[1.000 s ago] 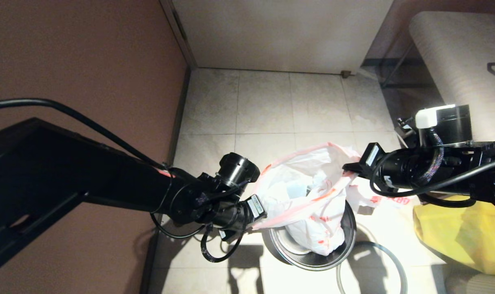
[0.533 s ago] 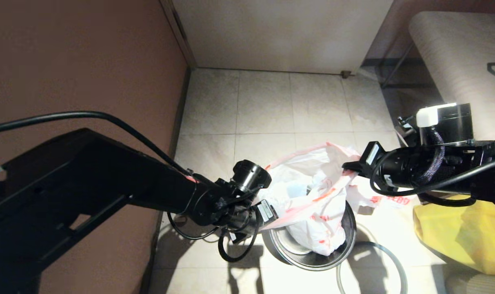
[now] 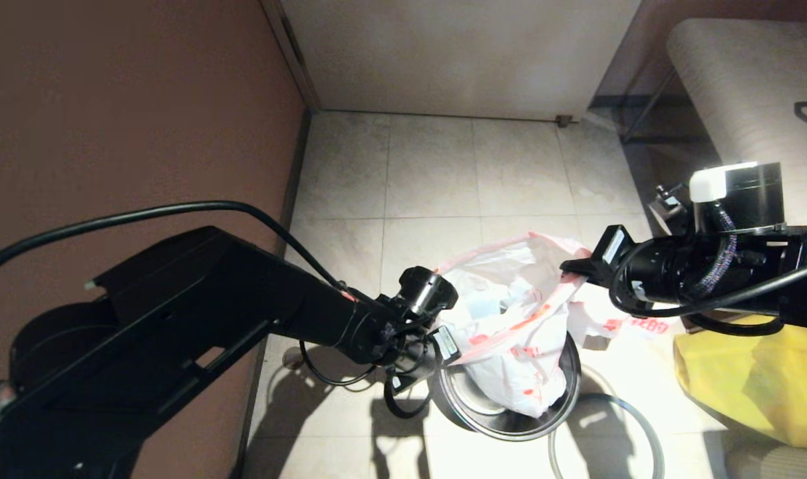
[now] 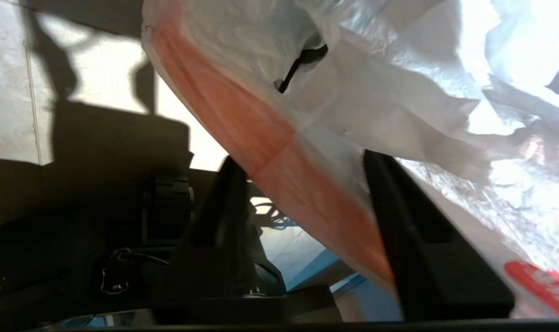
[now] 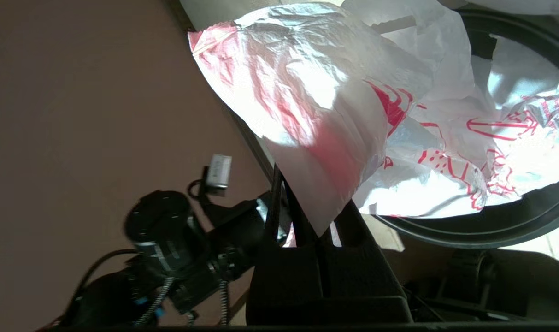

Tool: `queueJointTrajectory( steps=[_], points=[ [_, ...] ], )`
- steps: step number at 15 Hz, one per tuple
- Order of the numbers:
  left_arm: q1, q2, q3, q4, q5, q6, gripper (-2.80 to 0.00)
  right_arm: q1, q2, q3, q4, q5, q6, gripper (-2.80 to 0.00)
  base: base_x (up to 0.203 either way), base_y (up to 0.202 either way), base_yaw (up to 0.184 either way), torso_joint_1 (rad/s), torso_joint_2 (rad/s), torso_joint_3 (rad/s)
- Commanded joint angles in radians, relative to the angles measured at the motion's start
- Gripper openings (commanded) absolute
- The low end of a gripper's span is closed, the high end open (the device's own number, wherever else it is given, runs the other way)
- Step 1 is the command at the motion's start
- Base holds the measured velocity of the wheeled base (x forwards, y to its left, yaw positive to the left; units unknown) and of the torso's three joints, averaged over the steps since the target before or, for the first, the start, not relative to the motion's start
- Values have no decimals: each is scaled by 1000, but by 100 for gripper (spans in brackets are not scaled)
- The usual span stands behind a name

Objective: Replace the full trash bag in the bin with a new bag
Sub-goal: Put the new garbage bag on the trash can

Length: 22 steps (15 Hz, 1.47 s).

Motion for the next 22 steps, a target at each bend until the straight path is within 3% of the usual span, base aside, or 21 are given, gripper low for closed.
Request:
queueJointTrajectory(
  steps=[1, 7, 10, 13, 15, 19, 22],
  points=[
    [3, 36, -18, -2, 1, -6, -280, 1, -7, 0, -2, 1, 9, -280, 0, 0, 0, 0, 0, 0],
    [77, -30, -31, 6, 6, -2, -280, -1, -35, 42, 8, 1, 1, -280, 0, 0, 0, 0, 0, 0],
    [85, -99, 7, 4, 32, 49, -280, -5, -42, 132, 34, -29, -56, -280, 0, 0, 0, 0, 0, 0],
    [47, -129, 0, 5, 83, 144, -280, -15, -44, 209, 160, -104, -146, -280, 0, 0, 0, 0, 0, 0],
    [16, -117, 7, 6, 128, 196, -280, -32, -36, 268, 170, -121, -202, -280, 0, 0, 0, 0, 0, 0],
    [-46, -47, 21, 6, 155, 259, -280, -63, 73, 319, 166, -187, -308, -280, 0, 0, 0, 0, 0, 0],
    [-95, 35, 22, -5, 294, 292, -280, -84, 210, 322, 132, -206, -353, -280, 0, 0, 0, 0, 0, 0]
  ],
)
